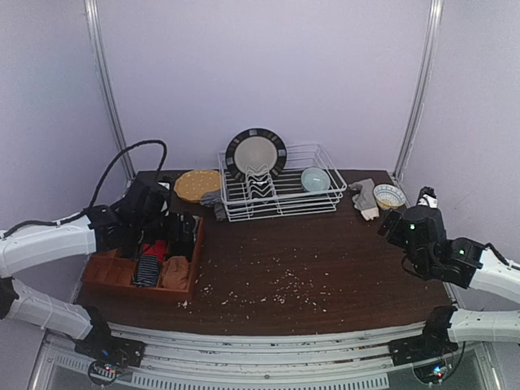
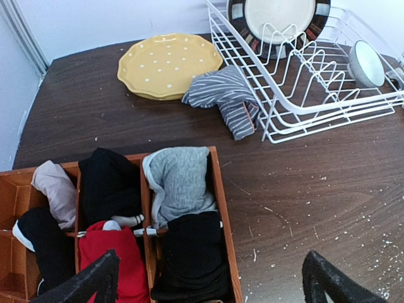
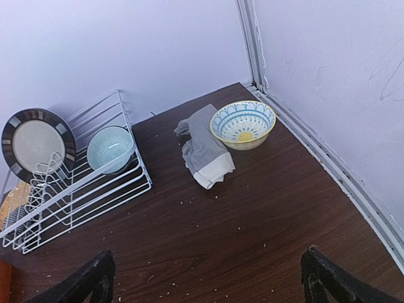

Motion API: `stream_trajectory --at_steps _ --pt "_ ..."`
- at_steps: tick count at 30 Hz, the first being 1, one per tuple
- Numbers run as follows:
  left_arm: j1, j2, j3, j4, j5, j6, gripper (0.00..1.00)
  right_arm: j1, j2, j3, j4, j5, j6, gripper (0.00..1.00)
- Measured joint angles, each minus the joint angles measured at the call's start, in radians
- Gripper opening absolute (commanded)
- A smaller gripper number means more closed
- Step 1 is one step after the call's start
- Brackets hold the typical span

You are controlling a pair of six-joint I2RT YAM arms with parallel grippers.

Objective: Roll the underwear
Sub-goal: Pick up the underwear from the corner of the board.

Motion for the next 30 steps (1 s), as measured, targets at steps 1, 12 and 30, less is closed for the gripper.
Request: stream_trajectory --at_steps 1,12,30 --pt "0.0 -0.001 -0.002 0.0 0.003 -0.004 0.98 0.0 -0.017 -0.005 0.001 -0.001 -0.003 1.0" --pt "0.0 0.044 0.094 -0.03 0.035 -0.038 0.96 0.0 -0.08 -0.019 0.032 -0.18 -0.138 0.99" --pt "0.254 0.687 0.646 -0.172 0.263 -0.256 0.74 0.0 -0.115 0.011 0.051 -0.333 -0.182 0.95"
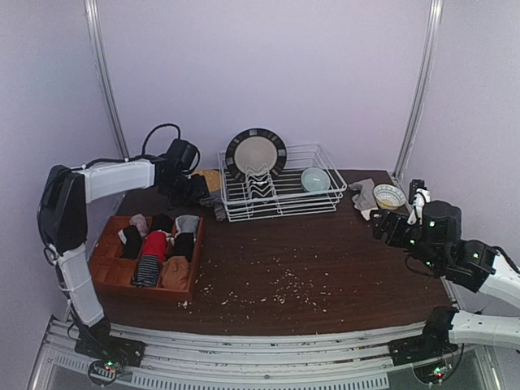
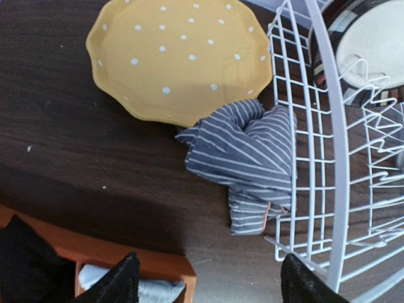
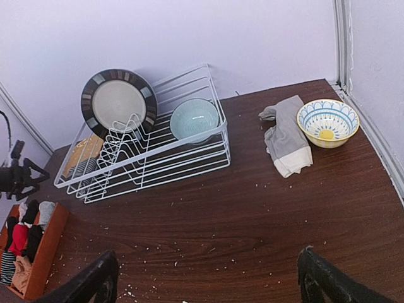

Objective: Roll the underwear
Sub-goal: Pick up the underwear from the corner of the board.

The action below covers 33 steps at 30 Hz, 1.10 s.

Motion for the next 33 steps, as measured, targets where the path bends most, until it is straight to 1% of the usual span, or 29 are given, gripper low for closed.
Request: stream_trajectory --at_steps 4,8,10,11,12,14,16,18,19,20,23,26,28,30,33 --pt "0.025 0.149 0.128 -0.023 0.042 -0.035 0.75 0.0 -0.032 0.0 -0.013 0.0 -0.005 0.95" --pt "0.047 0.248 0.201 -0.032 0.083 -0.065 0.75 0.0 -0.035 0.001 -0.017 -0.002 -0.006 0.95" --pt "0.061 0.286 0.232 -0.04 0.102 -0.074 0.73 0.0 -0.036 0.003 -0.019 -0.003 -0.007 0.95" --pt "0.067 0.307 0.254 -0.042 0.112 -0.075 0.71 0.0 -0.037 0.003 -0.02 -0.003 -0.007 0.95" --pt "0.069 0.324 0.273 -0.044 0.118 -0.076 0.66 0.0 -0.038 0.003 -0.02 -0.003 -0.009 0.95" --pt "0.075 0.364 0.328 -0.047 0.135 -0.077 0.54 0.0 -0.04 0.003 -0.02 -0.002 -0.013 0.95" --pt "0.079 0.383 0.354 -0.045 0.142 -0.079 0.36 0.0 -0.041 0.004 -0.02 0.001 -0.018 0.95" --pt "0.078 0.386 0.361 -0.043 0.149 -0.083 0.12 0.0 -0.042 0.004 -0.021 0.003 -0.023 0.95" --pt "0.078 0.384 0.36 -0.04 0.148 -0.085 0.02 0.0 -0.042 0.004 -0.021 0.004 -0.024 0.95" --pt "0.078 0.38 0.356 -0.032 0.147 -0.083 0.0 0.0 -0.043 0.004 -0.021 0.005 -0.024 0.95" --pt "0.074 0.327 0.284 0.007 0.132 -0.063 0.0 0.0 -0.044 0.005 -0.021 0.005 -0.028 0.95" --pt "0.073 0.215 0.2 0.01 0.104 -0.04 0.0 0.0 -0.041 0.014 -0.023 0.005 -0.031 0.95" --pt "0.071 0.106 0.149 0.013 0.09 -0.022 0.0 0.0 -0.033 0.028 -0.021 0.004 -0.033 0.95" --pt "0.061 -0.042 0.094 0.03 0.076 0.007 0.0 0.0 -0.022 0.04 -0.017 0.004 -0.04 0.95" --pt "0.003 -0.263 0.053 0.061 0.056 0.066 0.0 0.0 -0.006 0.05 -0.014 0.003 -0.048 0.95"
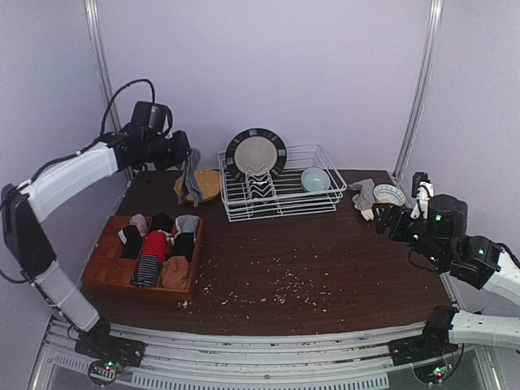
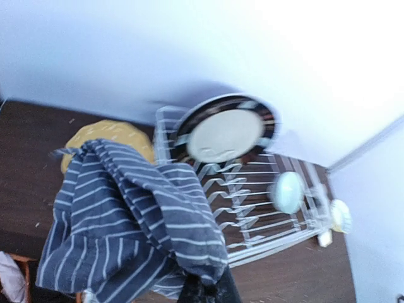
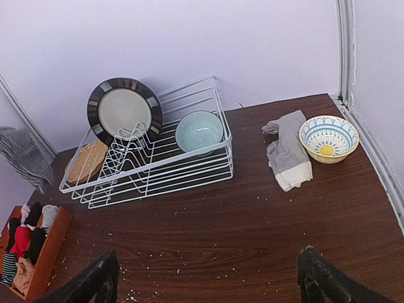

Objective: Roll the underwear
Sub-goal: Pick up the underwear from the corner of the board, then place the underwear at the center of the board.

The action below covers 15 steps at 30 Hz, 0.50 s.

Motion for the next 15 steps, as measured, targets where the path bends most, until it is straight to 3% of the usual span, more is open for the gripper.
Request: stream_trajectory --at_steps 4,8,10,13,15 --pt "-0.178 -0.192 -0.012 0.05 0.041 0.066 0.0 0.0 0.027 0.013 0.0 -0.007 -0.002 0.95" --pt "-0.369 -0.212 -0.045 0.071 0.138 0.085 0.0 0.0 0.062 0.032 -0.002 -0.026 0.002 0.95" --pt "-0.445 -0.159 -0.067 0.075 0.163 0.087 0.17 0.0 0.068 0.034 -0.004 -0.035 0.003 0.95" --pt "-0.519 -0.072 -0.126 0.075 0.175 0.087 0.61 0.0 0.069 0.034 -0.017 -0.051 0.007 0.95" --pt "-0.542 -0.048 -0.209 0.069 0.155 0.076 0.79 0.0 0.067 0.034 -0.029 -0.063 0.01 0.94"
